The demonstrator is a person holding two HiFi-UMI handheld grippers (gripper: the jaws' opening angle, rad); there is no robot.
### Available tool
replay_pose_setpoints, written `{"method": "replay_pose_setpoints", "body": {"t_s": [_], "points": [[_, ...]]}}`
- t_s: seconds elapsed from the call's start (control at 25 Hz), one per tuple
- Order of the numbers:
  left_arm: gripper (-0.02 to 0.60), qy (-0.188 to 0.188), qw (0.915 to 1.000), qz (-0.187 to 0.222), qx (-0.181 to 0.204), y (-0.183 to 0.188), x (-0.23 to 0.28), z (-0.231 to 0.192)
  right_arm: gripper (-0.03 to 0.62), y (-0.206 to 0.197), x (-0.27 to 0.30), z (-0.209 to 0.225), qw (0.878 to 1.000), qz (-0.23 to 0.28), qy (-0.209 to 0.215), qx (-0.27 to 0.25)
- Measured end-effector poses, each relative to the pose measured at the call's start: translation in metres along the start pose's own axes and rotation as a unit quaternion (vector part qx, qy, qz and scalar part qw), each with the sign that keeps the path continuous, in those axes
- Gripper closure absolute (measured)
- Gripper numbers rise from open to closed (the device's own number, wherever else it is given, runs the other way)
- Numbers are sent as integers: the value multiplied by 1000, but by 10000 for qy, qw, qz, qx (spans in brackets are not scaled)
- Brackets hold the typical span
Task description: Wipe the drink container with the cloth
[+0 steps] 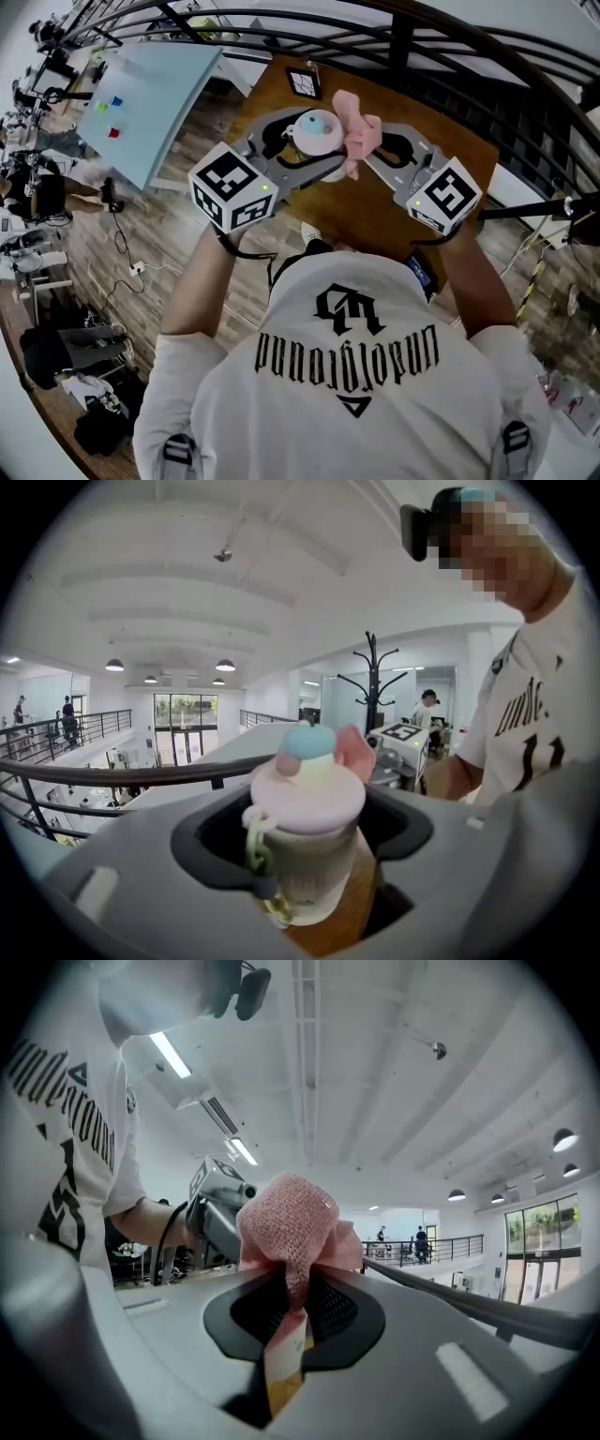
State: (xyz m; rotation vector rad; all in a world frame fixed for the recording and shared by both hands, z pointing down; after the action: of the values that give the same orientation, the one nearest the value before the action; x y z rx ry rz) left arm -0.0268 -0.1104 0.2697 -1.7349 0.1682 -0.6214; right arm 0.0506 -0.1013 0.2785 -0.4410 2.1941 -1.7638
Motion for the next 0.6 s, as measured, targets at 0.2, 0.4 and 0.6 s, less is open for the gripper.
{"method": "replay_pose_setpoints", "body": {"t_s": [0.2, 0.4, 0.6], "points": [[199, -257, 9996, 26, 124, -3, 0, 13, 562, 11, -3, 3, 9996, 238, 138, 92], [199, -455, 9982, 88, 384, 3, -9, 25, 562, -35, -8, -11, 9981, -94, 146, 583], [199, -650, 9966, 6, 498, -12, -12, 39, 562, -98, -10, -39, 9914, -568, 307, 1138]]}}
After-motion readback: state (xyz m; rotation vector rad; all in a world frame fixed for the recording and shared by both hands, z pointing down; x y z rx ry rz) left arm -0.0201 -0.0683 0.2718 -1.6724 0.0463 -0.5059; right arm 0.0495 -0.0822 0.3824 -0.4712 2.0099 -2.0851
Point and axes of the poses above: the fingertips, and each gripper's own axes: x forward along the fingers, z to its right, y out of its top, the point moved 3 cm from there along -x, backward along the fingers, and after that the axes turned 7 degrees about -x, right-handed, at the moved point
